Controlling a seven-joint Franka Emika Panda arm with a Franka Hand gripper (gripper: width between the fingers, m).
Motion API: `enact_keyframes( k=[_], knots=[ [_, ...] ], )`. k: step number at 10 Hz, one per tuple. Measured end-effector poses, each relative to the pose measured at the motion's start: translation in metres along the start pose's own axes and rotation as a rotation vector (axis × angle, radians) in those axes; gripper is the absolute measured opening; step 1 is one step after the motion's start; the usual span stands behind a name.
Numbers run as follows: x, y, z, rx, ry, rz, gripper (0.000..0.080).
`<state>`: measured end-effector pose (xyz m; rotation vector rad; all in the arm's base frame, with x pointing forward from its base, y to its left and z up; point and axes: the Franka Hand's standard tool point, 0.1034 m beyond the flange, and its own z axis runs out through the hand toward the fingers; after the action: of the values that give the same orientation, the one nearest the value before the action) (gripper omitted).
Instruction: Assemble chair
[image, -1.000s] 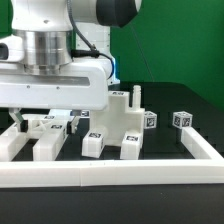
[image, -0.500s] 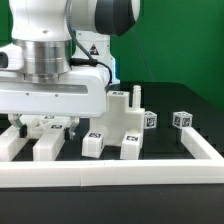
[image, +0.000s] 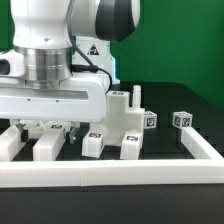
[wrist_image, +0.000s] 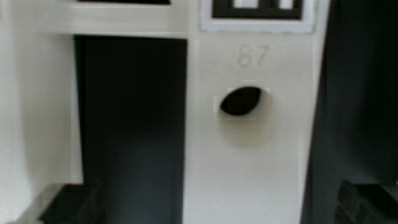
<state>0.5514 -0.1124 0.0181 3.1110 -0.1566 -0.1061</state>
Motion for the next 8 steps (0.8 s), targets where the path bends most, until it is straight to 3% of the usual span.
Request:
enact_keyframes(
  k=[4,6,8],
  knots=[
    [-0.004,-0.0004,0.0095,-0.003,-0.014,-0.002,0.063],
    [-0.0038,-0.001,0.0093,-0.003,-0.013,-0.002,0.032],
    [-0.0037,-0.0007,0.0092,-0.003,-0.013,-0.002,0.0287]
  ],
)
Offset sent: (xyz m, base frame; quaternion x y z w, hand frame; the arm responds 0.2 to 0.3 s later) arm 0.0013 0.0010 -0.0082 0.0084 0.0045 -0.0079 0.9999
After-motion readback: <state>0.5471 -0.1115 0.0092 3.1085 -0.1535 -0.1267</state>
